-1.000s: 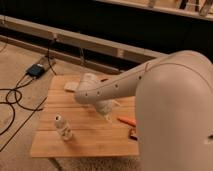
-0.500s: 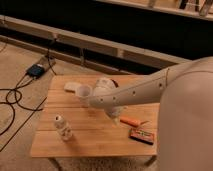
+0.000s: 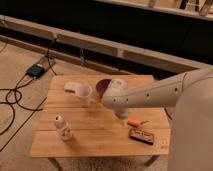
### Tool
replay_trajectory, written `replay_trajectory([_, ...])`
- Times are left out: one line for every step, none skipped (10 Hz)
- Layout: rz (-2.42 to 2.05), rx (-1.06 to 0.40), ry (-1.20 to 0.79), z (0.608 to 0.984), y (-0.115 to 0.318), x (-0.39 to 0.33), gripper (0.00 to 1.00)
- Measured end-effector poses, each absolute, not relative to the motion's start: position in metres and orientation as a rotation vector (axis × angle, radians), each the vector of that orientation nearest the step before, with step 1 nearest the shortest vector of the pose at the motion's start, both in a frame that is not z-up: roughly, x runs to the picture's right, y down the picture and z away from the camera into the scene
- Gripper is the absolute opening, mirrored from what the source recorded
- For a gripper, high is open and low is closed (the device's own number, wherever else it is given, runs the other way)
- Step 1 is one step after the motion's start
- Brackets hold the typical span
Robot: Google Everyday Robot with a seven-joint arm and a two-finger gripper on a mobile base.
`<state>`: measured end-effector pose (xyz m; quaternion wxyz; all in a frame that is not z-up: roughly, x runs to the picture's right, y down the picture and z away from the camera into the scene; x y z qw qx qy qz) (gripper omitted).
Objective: Place the pepper in the ceramic bowl
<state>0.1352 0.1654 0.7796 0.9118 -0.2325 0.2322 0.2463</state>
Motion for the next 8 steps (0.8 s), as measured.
replay_trajectory([0.503,-0.489,0.471,0.784,0.165,0.141,0.65])
replay_trajectory([0.497,-0.504,0.46,0.791,0.166,0.144,0.65])
replay_trajectory([0.491,-0.514,0.452,0.796,0.166,0.145,0.65])
replay_trajectory([0.493,-0.531,0.443,0.803,0.167,0.147,0.65])
replay_trajectory([0.502,-0.543,0.438,0.809,0.168,0.148,0.65])
replay_trajectory([0.509,-0.551,0.435,0.814,0.169,0.148,0.65])
replay_trajectory([0.526,-0.562,0.434,0.822,0.17,0.149,0.65])
replay_trajectory([0.535,-0.566,0.433,0.827,0.17,0.148,0.65])
